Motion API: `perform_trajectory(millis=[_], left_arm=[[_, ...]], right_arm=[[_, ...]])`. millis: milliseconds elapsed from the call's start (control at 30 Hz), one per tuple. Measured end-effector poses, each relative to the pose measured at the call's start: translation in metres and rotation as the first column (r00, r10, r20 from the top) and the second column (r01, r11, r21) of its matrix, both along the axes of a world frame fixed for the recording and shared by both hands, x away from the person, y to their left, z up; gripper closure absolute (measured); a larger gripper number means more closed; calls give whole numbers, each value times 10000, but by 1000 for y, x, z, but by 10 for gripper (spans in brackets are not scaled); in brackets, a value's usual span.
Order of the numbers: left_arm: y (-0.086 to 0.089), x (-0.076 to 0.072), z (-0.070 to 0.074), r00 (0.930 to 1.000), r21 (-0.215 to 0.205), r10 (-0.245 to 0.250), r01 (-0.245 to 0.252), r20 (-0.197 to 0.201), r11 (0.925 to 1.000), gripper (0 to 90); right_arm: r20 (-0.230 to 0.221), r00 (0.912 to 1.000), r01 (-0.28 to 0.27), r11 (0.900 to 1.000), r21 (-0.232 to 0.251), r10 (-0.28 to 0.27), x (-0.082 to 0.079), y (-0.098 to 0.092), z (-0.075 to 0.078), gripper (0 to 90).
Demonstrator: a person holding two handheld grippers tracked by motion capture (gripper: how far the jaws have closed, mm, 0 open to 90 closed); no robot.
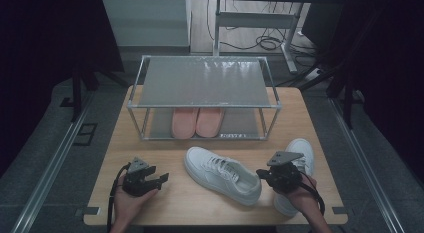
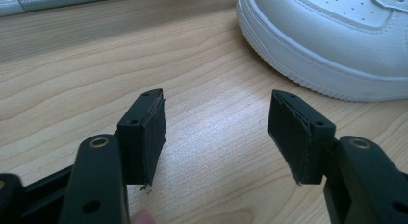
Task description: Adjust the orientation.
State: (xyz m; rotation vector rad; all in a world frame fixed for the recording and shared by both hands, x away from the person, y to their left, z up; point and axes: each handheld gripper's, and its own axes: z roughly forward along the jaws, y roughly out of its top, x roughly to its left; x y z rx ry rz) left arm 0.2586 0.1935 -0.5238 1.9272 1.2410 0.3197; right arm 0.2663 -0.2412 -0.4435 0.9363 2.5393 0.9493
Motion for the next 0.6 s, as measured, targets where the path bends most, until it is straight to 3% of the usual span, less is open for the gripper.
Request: perform_trajectory(millis=[300,600], left_arm=[[0,0,0,10000,-7,6,-6,2,10000,391],[1,0,0,10000,-20,19,-19,0,10000,390]], right_arm=[[-91,9989,-448,9987,260,450,-6,14,-6,900],[64,9997,-234,9985,486,231,-7,9,-1,900]])
